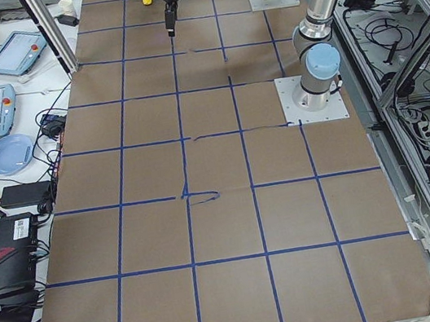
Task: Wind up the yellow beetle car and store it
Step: 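Lift the car with the right gripper and carry it over the bin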
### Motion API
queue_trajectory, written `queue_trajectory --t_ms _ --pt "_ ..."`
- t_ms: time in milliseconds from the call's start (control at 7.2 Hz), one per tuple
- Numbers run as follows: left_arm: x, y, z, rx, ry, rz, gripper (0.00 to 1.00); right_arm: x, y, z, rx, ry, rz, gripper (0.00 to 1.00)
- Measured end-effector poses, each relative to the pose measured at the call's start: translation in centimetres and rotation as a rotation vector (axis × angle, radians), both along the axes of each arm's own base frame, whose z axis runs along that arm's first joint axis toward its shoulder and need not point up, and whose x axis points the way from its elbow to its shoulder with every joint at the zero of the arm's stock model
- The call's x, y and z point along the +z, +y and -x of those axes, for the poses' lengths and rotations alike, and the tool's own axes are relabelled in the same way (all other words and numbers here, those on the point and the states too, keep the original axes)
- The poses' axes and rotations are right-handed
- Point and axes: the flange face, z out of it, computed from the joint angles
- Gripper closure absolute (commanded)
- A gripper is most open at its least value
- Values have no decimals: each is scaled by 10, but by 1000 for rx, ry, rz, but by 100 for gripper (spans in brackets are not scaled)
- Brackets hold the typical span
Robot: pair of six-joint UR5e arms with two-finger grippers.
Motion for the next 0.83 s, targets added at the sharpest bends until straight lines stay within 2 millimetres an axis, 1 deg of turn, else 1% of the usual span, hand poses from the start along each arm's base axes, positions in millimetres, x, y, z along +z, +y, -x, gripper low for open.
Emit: queue_trajectory --t_ms 139,417,556,694,833 --pt "1 1 0 -5 -3 3 0 16 1 -9 -10 -4 17 98" --pt "3 1 -2 -8 -6 6 0 62 6 -25 -9 -16 37 97" --pt "3 2 -2 -9 -5 6 0 87 8 -28 -8 -15 39 97" --pt "3 2 -1 -9 -5 5 0 105 10 -26 -12 -9 40 99" --pt "3 2 -1 -9 -5 6 0 117 13 -18 -24 1 37 100"
